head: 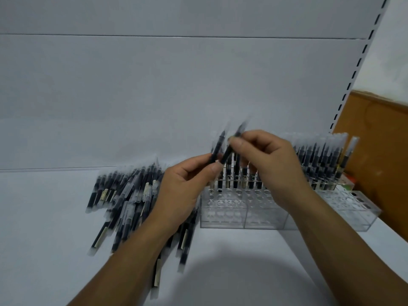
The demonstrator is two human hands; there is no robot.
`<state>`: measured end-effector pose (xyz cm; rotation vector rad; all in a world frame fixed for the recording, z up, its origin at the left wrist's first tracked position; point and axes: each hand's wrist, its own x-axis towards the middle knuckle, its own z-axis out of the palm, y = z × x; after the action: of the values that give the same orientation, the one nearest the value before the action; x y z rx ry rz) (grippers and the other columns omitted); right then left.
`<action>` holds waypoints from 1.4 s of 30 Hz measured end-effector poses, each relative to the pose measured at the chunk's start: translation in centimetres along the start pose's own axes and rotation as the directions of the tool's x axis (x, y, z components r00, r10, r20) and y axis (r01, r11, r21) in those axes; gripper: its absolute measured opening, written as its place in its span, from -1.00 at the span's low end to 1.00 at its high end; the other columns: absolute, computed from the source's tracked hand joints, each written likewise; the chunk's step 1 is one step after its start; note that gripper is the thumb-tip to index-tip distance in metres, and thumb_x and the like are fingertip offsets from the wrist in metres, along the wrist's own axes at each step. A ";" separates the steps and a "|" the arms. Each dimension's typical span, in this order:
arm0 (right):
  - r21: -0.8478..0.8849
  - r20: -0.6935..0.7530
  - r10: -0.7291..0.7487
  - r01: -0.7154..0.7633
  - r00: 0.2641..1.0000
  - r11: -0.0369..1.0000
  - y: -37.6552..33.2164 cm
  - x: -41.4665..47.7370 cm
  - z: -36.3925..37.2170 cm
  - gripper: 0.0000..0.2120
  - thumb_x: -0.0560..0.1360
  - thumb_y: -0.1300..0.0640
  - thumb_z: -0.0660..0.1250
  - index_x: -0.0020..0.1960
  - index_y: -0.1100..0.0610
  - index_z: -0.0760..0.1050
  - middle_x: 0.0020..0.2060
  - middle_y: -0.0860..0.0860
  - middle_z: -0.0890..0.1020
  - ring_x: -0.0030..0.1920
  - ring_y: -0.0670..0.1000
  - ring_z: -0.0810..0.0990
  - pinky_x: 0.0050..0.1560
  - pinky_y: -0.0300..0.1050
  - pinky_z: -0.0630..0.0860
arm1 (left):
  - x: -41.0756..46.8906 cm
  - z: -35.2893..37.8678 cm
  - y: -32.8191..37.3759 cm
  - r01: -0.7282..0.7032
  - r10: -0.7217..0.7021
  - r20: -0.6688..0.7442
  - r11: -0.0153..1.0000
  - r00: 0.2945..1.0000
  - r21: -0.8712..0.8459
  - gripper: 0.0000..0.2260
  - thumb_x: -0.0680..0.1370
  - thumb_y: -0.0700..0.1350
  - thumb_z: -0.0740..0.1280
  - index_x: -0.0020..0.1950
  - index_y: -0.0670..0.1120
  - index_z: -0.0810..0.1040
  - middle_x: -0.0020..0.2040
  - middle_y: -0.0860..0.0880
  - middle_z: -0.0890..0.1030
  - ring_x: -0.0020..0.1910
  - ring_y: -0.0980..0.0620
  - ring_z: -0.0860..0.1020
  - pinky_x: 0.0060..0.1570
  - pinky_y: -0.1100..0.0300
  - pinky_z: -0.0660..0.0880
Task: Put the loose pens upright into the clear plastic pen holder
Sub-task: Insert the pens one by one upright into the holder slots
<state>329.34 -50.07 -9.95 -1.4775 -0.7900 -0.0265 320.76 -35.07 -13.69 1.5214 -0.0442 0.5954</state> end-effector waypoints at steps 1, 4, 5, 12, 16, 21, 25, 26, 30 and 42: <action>0.033 -0.063 -0.005 0.007 0.998 0.999 -0.1 0.2 -0.4 -0.90 0.51 0.10 0.40 -0.16 -0.03 0.65 -0.38 -0.10 0.62 -0.39 -0.16 0.52 -0.39 -0.36 0.44 | 0.1 -0.1 0.0 0.007 -0.008 -0.044 1.000 0.999 -0.001 -0.76 0.50 -0.15 0.41 0.16 -0.06 0.66 -0.02 0.04 0.72 -0.01 0.09 0.67 -0.05 0.35 0.55; -0.048 -0.220 -0.066 0.057 0.973 0.997 0.0 0.7 -1.4 -0.91 0.52 0.11 0.41 -0.15 -0.03 0.64 -0.34 -0.10 0.65 -0.38 -0.14 0.54 -0.38 -0.33 0.47 | 0.2 -0.3 -0.1 0.024 -0.025 -0.130 1.000 0.991 -0.009 -0.81 0.51 -0.15 0.40 0.09 0.02 0.67 -0.09 0.05 0.72 -0.11 0.14 0.67 -0.11 0.35 0.56; -0.126 -0.228 -0.086 0.058 0.970 0.990 0.3 0.7 -1.5 -0.92 0.52 0.10 0.41 -0.14 -0.04 0.63 -0.35 -0.11 0.65 -0.38 -0.12 0.54 -0.36 -0.32 0.49 | 0.2 -0.3 0.0 0.025 -0.027 -0.131 1.000 0.991 -0.011 -0.82 0.50 -0.14 0.40 0.08 0.04 0.67 -0.10 0.05 0.72 -0.12 0.15 0.67 -0.11 0.35 0.56; -0.443 -0.142 -0.111 0.038 0.984 0.896 2.1 0.9 -1.1 -0.99 0.49 -0.01 0.43 -0.11 -0.11 0.61 -0.37 -0.21 0.60 -0.37 -0.20 0.51 -0.29 -0.33 0.45 | 0.1 0.0 0.1 0.034 -0.036 -0.100 0.999 0.994 -0.026 -0.83 0.47 -0.08 0.41 0.04 0.09 0.67 -0.08 0.03 0.72 -0.08 0.09 0.67 -0.08 0.35 0.55; -0.615 -0.046 0.000 -0.028 0.999 0.788 2.6 0.9 -0.8 -0.95 0.48 -0.09 0.42 -0.12 -0.14 0.60 -0.33 -0.23 0.60 -0.31 -0.23 0.54 -0.22 -0.22 0.50 | 0.1 0.0 0.0 0.041 -0.043 -0.094 0.999 0.995 -0.025 -0.84 0.51 -0.14 0.40 0.04 0.08 0.67 -0.07 0.04 0.72 -0.06 0.10 0.68 -0.07 0.35 0.55; -0.744 0.042 0.077 -0.020 0.996 0.668 2.9 0.8 -0.6 -0.81 0.50 -0.14 0.38 -0.01 -0.05 0.64 -0.29 -0.23 0.57 -0.24 -0.23 0.53 -0.19 -0.21 0.49 | 0.0 0.0 -0.1 0.041 -0.039 -0.070 0.999 0.997 0.024 -0.83 0.52 -0.10 0.41 0.08 0.08 0.67 -0.06 0.07 0.72 -0.07 0.12 0.67 -0.07 0.35 0.55; -0.727 0.015 0.096 -0.055 0.995 0.684 2.4 0.6 -1.3 -0.84 0.47 -0.16 0.40 -0.07 -0.11 0.64 -0.32 -0.23 0.59 -0.28 -0.23 0.55 -0.22 -0.22 0.51 | -0.1 0.1 -0.1 0.038 -0.037 -0.069 0.999 0.997 0.009 -0.82 0.51 -0.13 0.42 0.08 0.06 0.68 -0.08 0.05 0.72 -0.14 0.17 0.65 -0.13 0.39 0.53; -0.713 -0.010 0.065 -0.052 0.998 0.699 2.2 0.4 -1.5 -0.86 0.46 -0.17 0.41 -0.10 -0.12 0.64 -0.34 -0.24 0.59 -0.31 -0.24 0.55 -0.24 -0.24 0.49 | -0.1 0.2 -0.1 0.035 -0.035 -0.067 0.999 0.997 0.003 -0.82 0.50 -0.14 0.42 0.08 0.04 0.68 -0.08 0.05 0.72 -0.15 0.17 0.65 -0.13 0.40 0.53; -0.384 0.077 0.056 -0.022 0.995 0.923 1.1 -0.1 -1.5 -0.91 0.44 -0.08 0.45 -0.10 -0.09 0.66 -0.33 -0.13 0.63 -0.35 -0.21 0.51 -0.29 -0.33 0.46 | -0.3 0.5 -0.3 -0.009 0.010 -0.011 0.999 1.000 0.052 -0.80 0.51 -0.18 0.40 0.09 0.02 0.67 -0.05 0.08 0.72 -0.08 0.18 0.66 -0.10 0.39 0.53; -0.027 -0.196 -0.005 -0.001 0.981 1.000 0.1 0.4 -2.7 -0.92 0.53 0.09 0.39 -0.11 0.06 0.62 -0.31 0.02 0.65 -0.39 -0.12 0.54 -0.35 -0.29 0.50 | -1.1 0.4 -1.3 -0.200 0.083 0.193 0.647 0.978 0.736 -0.52 0.51 0.30 0.24 0.34 0.11 0.49 0.25 0.24 0.45 0.27 0.30 0.33 0.25 0.31 0.24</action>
<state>330.94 -52.30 -9.57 -1.4744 -0.6331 -0.1828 320.43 -35.76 -15.26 2.4065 -0.0254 0.6681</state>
